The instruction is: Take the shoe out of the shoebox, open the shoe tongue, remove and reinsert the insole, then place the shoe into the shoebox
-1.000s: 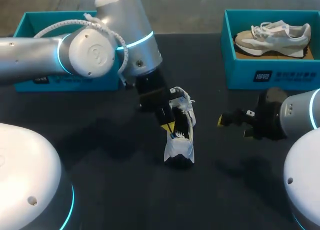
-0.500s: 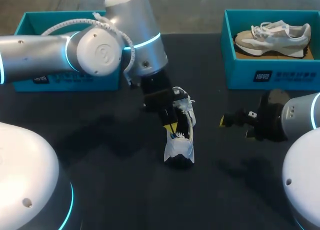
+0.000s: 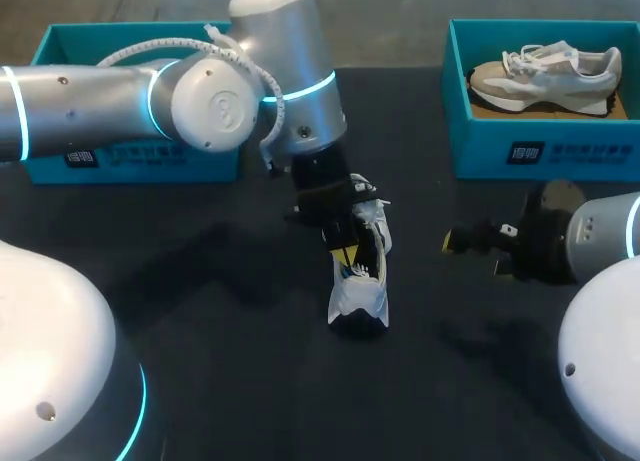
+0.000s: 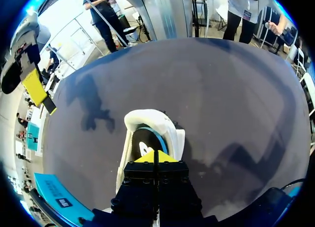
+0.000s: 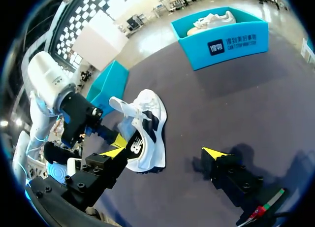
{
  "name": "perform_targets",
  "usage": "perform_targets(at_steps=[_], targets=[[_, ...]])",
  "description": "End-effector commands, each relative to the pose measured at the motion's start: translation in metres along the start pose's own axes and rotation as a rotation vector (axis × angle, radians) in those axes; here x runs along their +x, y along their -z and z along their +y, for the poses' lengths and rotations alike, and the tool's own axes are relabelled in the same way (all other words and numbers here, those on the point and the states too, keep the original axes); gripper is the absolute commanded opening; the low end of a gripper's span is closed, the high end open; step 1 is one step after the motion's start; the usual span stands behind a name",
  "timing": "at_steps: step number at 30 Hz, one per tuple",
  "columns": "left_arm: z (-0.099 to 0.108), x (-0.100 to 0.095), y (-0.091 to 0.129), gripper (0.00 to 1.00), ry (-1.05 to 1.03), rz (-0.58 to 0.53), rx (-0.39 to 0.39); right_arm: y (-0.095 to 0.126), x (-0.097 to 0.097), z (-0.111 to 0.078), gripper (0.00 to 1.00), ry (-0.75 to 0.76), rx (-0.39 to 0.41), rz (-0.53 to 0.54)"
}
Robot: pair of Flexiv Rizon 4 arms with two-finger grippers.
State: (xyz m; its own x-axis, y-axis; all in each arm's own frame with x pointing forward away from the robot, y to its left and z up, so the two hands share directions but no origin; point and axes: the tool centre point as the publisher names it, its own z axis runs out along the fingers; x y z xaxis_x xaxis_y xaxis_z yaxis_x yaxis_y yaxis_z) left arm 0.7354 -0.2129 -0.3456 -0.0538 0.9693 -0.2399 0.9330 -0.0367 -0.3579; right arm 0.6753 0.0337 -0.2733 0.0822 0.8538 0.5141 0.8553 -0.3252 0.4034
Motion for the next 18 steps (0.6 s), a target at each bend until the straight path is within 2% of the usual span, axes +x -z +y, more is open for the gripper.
perform_targets(at_steps=[1, 18], targets=[[0.002, -0.001, -0.006, 0.0, -0.002, 0.019, 0.002, 0.078, -0.006, 0.003, 1.0, 0.0, 0.076, 0.023], [0.001, 0.001, -0.036, 0.0, 0.011, 0.051, 0.007, 0.078, -0.006, 0.003, 1.0, 0.0, 0.076, 0.023]])
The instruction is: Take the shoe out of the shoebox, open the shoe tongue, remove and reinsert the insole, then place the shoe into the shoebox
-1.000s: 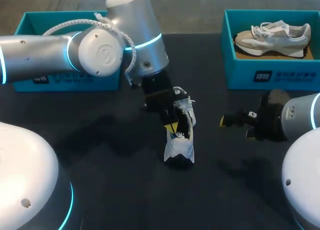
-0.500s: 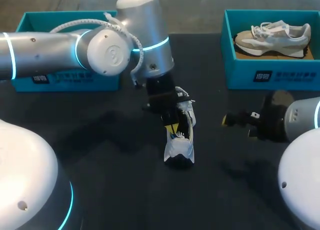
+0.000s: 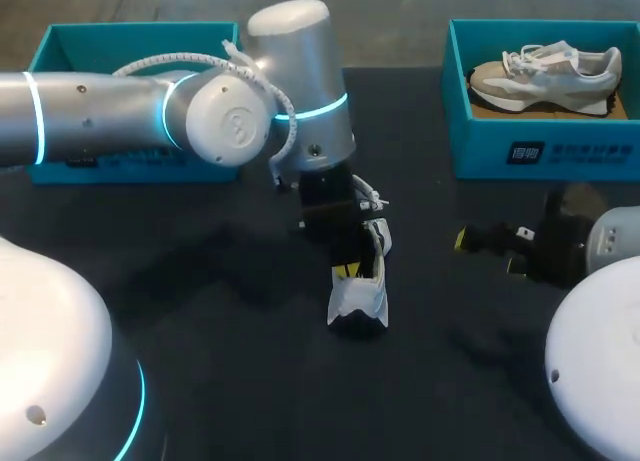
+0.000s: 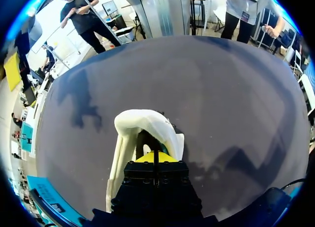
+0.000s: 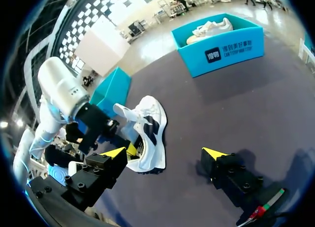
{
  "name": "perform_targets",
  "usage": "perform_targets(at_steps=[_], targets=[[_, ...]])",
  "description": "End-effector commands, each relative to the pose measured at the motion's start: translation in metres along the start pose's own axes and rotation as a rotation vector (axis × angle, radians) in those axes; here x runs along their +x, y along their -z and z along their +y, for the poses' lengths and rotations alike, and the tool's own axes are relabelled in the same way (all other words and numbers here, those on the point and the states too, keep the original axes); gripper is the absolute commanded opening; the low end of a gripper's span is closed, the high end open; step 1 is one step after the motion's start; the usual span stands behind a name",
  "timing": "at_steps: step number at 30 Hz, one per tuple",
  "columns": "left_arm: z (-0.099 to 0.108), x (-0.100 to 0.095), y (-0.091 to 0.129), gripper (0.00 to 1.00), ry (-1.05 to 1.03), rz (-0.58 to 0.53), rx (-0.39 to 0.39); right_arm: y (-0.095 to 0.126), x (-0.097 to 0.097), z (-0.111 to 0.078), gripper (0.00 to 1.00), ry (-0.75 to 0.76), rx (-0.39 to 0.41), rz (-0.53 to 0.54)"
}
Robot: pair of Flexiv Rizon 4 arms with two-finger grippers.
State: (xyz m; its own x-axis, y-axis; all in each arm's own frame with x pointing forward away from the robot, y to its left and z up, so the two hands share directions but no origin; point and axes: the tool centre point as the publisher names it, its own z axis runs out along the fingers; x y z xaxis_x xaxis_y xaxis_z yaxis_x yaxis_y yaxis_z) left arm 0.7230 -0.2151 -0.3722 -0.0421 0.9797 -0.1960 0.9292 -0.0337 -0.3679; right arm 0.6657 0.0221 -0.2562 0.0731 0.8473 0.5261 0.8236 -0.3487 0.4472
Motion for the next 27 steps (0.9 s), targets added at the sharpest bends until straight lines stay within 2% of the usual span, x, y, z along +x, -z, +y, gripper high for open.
perform_targets(at_steps=[1, 5, 10, 16, 27], targets=[[0.003, -0.004, -0.007, 0.0, 0.007, 0.005, -0.005, 0.055, -0.004, 0.004, 1.0, -0.001, 0.135, 0.007], [0.003, -0.005, -0.008, 0.0, 0.015, 0.002, -0.005, 0.055, -0.004, 0.004, 1.0, -0.001, 0.135, 0.007], [0.002, -0.005, -0.008, 0.0, 0.019, -0.002, -0.004, 0.044, 0.003, 0.028, 1.0, -0.002, 0.22, 0.104], [0.001, -0.006, -0.013, 0.0, 0.021, -0.006, -0.001, 0.033, 0.006, 0.045, 1.0, -0.016, 0.255, 0.152], [0.003, -0.01, -0.011, 0.0, 0.024, -0.02, -0.003, -0.001, 0.0, 0.05, 1.0, 0.006, 0.364, 0.137]])
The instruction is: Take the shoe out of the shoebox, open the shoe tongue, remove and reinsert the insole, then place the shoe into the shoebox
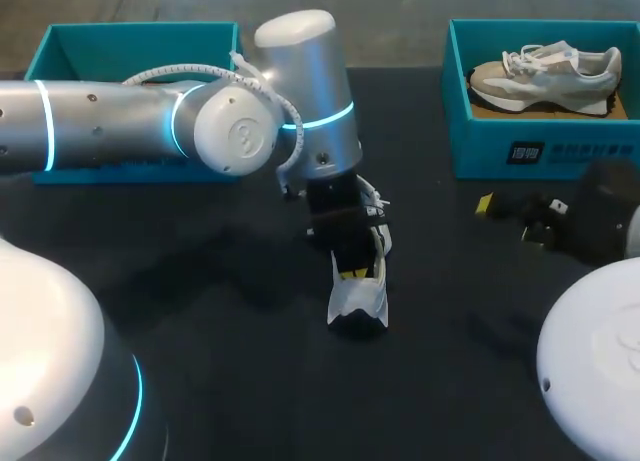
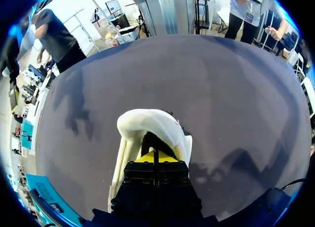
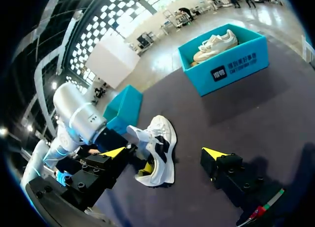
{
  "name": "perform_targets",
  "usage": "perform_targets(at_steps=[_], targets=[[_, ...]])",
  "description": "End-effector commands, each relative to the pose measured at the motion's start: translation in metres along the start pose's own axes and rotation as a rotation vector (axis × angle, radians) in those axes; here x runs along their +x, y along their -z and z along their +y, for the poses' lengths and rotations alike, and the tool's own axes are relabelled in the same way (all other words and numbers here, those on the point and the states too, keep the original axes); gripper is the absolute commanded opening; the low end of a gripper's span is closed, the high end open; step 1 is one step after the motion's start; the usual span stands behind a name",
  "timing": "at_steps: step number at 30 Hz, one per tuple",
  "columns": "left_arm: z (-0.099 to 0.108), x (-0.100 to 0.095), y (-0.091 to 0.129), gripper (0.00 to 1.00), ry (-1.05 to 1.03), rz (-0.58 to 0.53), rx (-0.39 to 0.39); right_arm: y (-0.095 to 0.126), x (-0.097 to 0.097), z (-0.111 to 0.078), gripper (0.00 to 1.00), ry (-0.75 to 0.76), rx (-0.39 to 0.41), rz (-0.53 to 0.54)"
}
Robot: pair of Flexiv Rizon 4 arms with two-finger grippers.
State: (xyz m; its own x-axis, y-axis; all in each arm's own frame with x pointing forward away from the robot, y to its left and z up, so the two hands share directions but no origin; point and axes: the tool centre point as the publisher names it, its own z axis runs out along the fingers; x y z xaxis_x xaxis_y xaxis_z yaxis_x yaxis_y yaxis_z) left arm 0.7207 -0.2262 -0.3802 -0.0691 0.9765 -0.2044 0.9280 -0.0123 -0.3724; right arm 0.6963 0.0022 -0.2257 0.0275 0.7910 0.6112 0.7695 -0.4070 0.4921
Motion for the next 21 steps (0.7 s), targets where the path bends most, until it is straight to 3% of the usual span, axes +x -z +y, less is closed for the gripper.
perform_targets(at_steps=[1, 11, 21], targets=[[0.002, -0.001, -0.001, 0.0, 0.003, -0.003, -0.004, -0.015, -0.003, 0.003, 1.0, 0.001, 0.452, 0.015], [0.006, 0.007, -0.01, 0.0, 0.013, 0.025, -0.026, -0.016, -0.002, 0.005, 1.0, -0.003, 0.45, 0.009], [0.011, -0.001, -0.02, 0.0, 0.023, 0.016, -0.02, -0.016, -0.002, 0.005, 1.0, -0.003, 0.45, 0.009]])
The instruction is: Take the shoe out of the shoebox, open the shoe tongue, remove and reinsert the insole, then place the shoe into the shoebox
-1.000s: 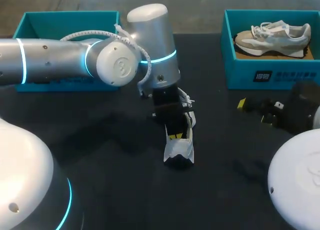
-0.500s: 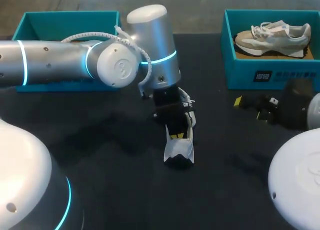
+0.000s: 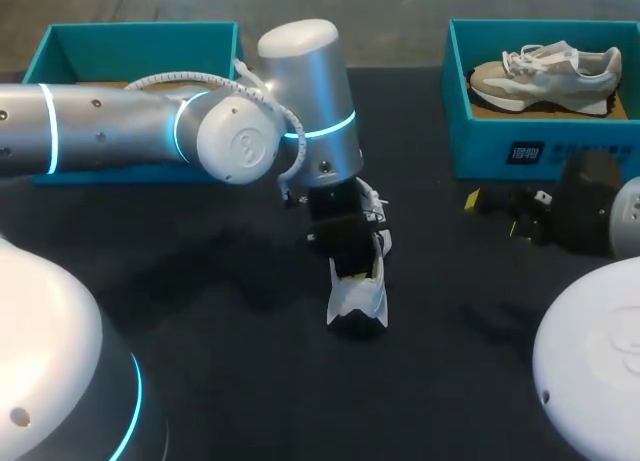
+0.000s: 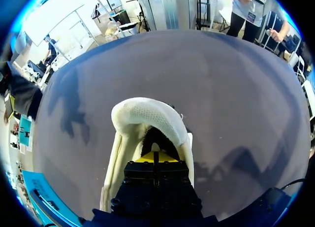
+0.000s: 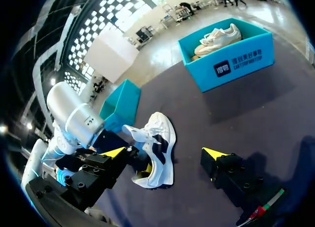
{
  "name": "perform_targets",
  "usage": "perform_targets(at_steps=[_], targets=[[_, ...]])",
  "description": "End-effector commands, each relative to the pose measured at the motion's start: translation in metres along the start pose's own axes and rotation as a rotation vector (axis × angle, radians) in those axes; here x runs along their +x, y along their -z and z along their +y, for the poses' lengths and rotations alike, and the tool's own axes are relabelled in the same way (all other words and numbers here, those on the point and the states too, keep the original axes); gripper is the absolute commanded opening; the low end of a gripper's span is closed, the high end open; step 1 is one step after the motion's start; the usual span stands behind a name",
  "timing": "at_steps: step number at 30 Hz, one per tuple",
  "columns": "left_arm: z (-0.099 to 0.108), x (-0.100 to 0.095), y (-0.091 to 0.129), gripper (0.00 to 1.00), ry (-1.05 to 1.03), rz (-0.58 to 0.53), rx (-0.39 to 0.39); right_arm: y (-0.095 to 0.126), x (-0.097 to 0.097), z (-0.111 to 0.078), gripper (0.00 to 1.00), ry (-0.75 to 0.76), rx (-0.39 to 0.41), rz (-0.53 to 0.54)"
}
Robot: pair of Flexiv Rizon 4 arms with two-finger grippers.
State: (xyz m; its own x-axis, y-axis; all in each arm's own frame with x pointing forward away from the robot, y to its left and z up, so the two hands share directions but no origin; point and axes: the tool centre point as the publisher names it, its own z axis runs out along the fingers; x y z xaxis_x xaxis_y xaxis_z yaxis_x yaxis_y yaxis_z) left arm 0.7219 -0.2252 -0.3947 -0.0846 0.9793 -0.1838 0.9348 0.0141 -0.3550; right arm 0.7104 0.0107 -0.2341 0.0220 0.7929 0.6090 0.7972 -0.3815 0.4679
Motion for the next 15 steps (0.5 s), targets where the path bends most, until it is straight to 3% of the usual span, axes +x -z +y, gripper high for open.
perform_targets(at_steps=[1, 10, 15], targets=[[0.0044, -0.006, -0.0082, 0.0, 0.002, 0.001, 0.004, 0.0023, -0.004, 0.0015, 1.0, -0.009, 0.405, 0.009], [0.0068, -0.0078, -0.014, 0.0, 0.005, 0.013, 0.008, 0.0023, -0.004, 0.0015, 1.0, -0.009, 0.405, 0.009], [0.0046, -0.004, -0.0066, 0.0, -0.005, 0.029, 0.007, 0.0023, -0.004, 0.0015, 1.0, -0.009, 0.405, 0.009]])
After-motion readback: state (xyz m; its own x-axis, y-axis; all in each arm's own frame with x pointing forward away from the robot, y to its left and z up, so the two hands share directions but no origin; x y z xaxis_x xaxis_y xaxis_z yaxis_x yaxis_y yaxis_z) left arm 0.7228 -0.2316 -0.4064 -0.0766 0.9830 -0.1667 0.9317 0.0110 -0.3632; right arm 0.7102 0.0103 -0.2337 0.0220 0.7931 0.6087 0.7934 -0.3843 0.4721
